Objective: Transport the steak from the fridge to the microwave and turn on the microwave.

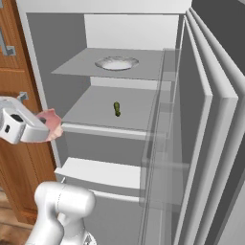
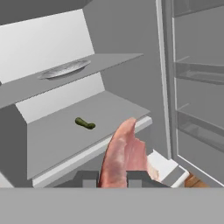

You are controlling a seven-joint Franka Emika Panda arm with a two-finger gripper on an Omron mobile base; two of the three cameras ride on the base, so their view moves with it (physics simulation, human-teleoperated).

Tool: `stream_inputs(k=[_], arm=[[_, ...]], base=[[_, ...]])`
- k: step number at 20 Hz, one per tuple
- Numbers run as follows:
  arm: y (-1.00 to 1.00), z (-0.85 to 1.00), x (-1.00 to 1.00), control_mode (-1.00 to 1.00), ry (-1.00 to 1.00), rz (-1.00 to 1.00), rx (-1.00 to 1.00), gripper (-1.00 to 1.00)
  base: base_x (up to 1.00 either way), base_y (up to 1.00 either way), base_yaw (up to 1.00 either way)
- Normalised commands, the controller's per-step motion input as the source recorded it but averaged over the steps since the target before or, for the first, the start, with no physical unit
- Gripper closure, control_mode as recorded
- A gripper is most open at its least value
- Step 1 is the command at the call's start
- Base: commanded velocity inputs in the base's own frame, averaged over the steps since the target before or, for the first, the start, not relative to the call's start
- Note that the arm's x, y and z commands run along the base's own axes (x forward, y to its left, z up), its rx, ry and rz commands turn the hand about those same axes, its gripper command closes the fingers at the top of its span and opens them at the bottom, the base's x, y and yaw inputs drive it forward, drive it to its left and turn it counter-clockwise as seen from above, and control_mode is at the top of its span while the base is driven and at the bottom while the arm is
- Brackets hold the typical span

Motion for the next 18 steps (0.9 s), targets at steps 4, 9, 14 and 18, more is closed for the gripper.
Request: stream_inputs(k=[4,9,14,18], arm=[[0.00,-0.01,0.06,-1.00,0.05,0.00,0.00,1.00],[0.00,0.00,0.00,-1.00,0.01,0.00,0.00,1.00],[0.00,0.00,0.00,-1.00,0.00,0.00,0.00,1.00],[0.00,0.00,0.00,-1.00,0.00,0.00,0.00,1.00]], base=[[0.00,0.00,0.00],[0.00,0.00,0.00],[0.00,0.00,0.00],[0.00,0.00,0.00]])
